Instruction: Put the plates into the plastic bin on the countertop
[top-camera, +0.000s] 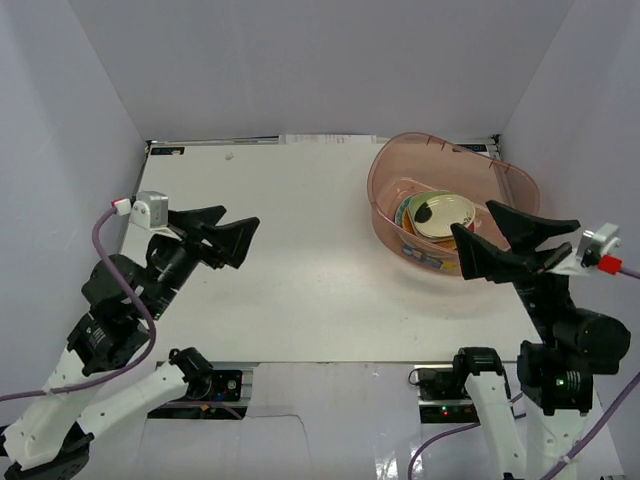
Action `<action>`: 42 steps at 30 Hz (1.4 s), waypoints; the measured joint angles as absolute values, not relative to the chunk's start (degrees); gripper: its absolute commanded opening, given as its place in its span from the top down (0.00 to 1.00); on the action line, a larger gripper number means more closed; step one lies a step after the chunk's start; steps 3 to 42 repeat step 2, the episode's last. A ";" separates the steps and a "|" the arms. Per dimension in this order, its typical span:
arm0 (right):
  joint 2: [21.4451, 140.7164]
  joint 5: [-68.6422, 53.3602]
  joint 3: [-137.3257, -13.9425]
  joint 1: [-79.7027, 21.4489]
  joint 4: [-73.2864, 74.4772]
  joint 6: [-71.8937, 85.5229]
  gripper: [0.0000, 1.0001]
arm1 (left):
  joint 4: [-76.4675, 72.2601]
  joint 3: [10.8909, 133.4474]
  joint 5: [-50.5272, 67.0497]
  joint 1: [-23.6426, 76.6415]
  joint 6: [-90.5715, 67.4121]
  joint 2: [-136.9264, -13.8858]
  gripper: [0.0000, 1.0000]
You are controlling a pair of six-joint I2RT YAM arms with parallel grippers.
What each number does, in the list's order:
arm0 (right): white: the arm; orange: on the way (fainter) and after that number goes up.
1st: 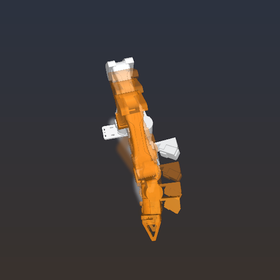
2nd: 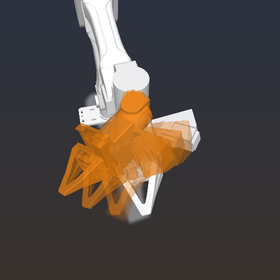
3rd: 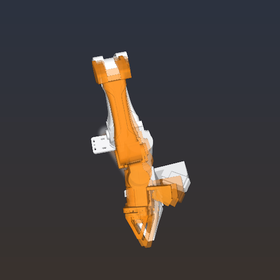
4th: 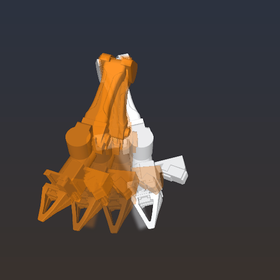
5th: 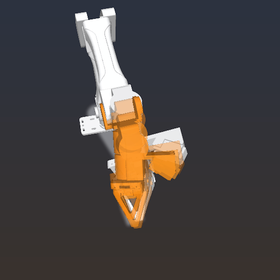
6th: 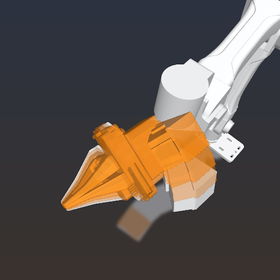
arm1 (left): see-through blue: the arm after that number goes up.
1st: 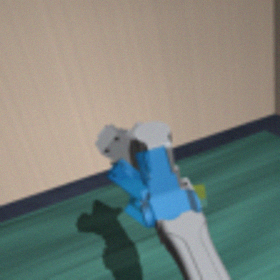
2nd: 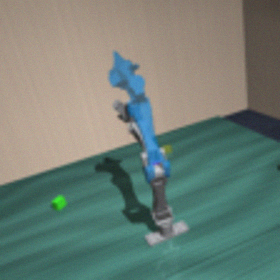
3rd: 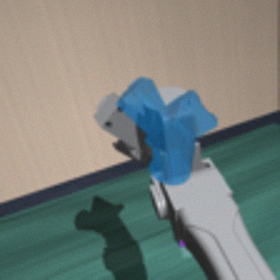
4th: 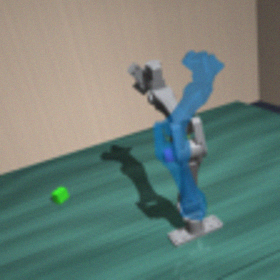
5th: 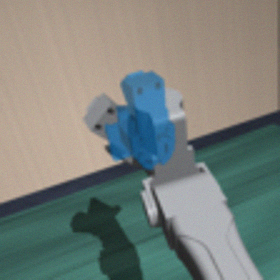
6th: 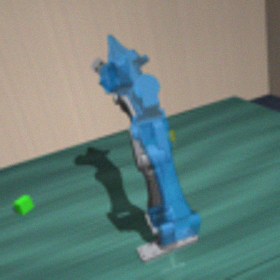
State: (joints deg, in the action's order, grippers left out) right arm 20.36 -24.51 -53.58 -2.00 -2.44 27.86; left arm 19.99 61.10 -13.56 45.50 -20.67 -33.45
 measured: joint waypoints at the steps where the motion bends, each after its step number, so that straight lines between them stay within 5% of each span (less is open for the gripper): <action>1: 19.14 -23.77 -53.56 -1.98 -2.17 27.83 0.10 | 20.01 61.12 -13.50 45.50 -20.64 -32.67 0.02; 42: 18.22 -23.00 -53.56 -1.98 -1.83 27.83 0.10 | 20.14 61.14 -13.47 45.50 -20.67 -32.14 0.02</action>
